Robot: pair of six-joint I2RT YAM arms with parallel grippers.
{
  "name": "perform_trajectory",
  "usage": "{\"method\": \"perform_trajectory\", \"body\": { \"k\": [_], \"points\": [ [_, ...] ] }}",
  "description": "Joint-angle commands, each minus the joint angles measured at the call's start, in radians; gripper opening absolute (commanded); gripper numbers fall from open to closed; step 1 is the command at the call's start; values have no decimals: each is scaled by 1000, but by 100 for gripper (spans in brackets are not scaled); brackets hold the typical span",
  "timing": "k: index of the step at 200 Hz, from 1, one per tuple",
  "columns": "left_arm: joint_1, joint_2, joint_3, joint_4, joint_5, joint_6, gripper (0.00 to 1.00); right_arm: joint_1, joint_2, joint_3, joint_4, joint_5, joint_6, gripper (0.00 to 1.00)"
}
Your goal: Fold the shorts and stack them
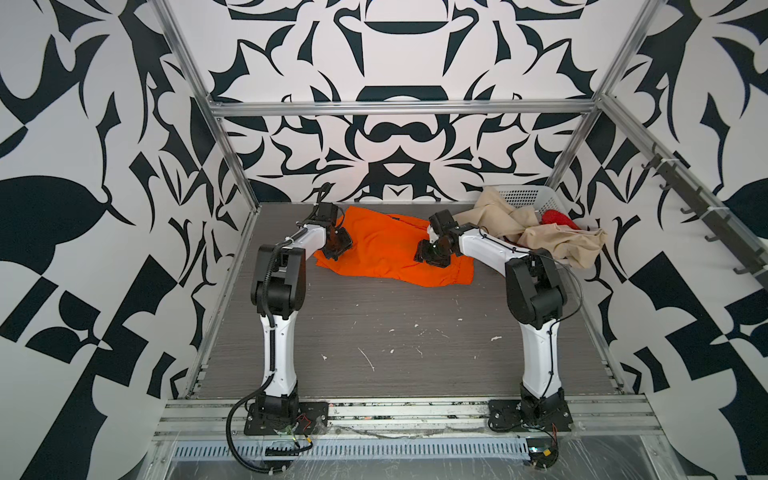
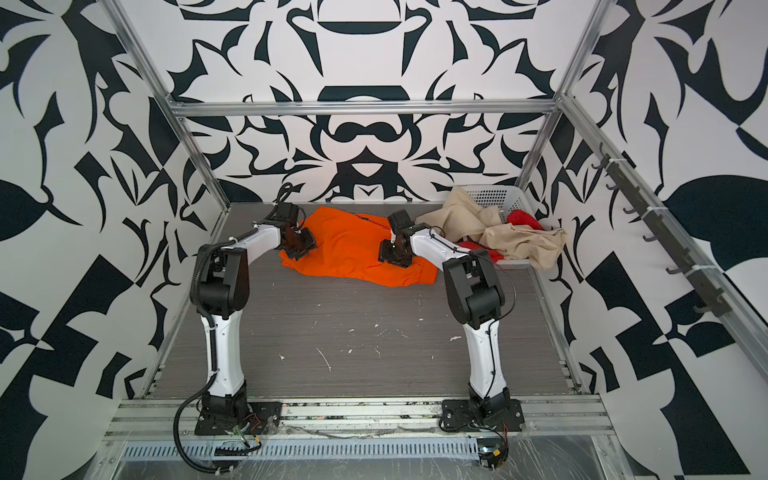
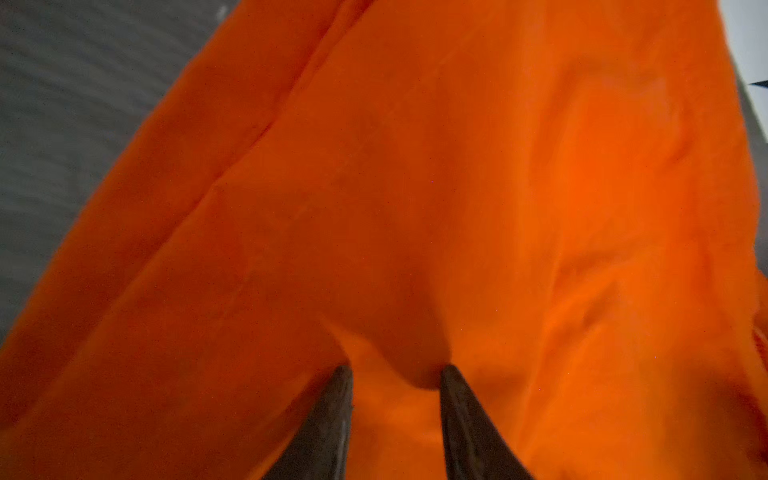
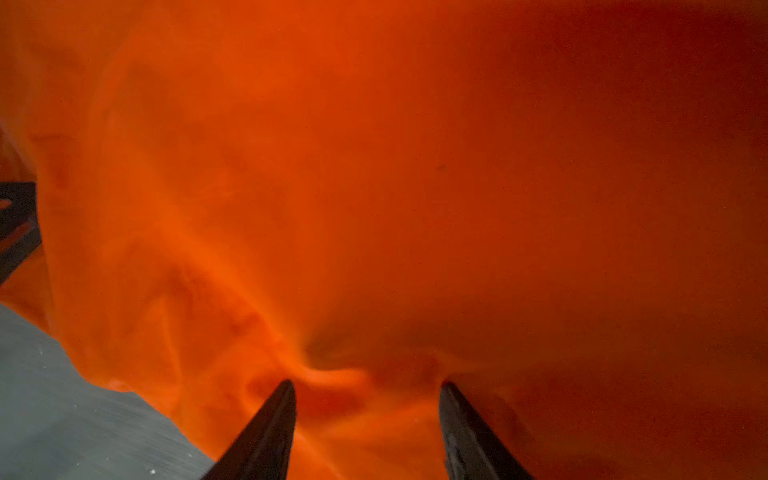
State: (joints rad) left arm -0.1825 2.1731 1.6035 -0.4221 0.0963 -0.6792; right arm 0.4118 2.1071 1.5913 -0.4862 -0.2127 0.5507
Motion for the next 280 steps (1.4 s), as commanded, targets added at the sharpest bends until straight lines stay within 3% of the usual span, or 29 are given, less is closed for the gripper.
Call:
{"method": "perform_trajectory", "body": {
  "k": [1,64,90,107,127,167,197,235,280],
  "points": [
    [2,-73,-133,-94,-78,0,39,-1,-76,-79,30,-5,8,59],
    [0,-463,-609,-91,-75,-96,42,86,-370,-516,34,17,53,59],
    [-6,-632,-650,-80,-39,-119,47,93,-502,-519,48,14,73,59],
    [-6,-668,-607,-43,-1,-123,48,93,-520,-441,55,0,55,59],
    [-7,-602,-504,17,65,-100,47,93,-450,-312,58,-29,19,59],
    [-26,-322,-236,41,152,-46,44,86,-215,-121,105,-88,-6,58],
    [-29,-187,-171,38,145,-34,43,56,-82,-20,76,-101,-32,58],
    [-22,-116,-182,10,48,18,43,-16,-39,-52,52,-62,-20,57],
    [41,-53,-162,-1,-4,59,43,-46,-109,-245,42,-11,8,57]
  ]
}}
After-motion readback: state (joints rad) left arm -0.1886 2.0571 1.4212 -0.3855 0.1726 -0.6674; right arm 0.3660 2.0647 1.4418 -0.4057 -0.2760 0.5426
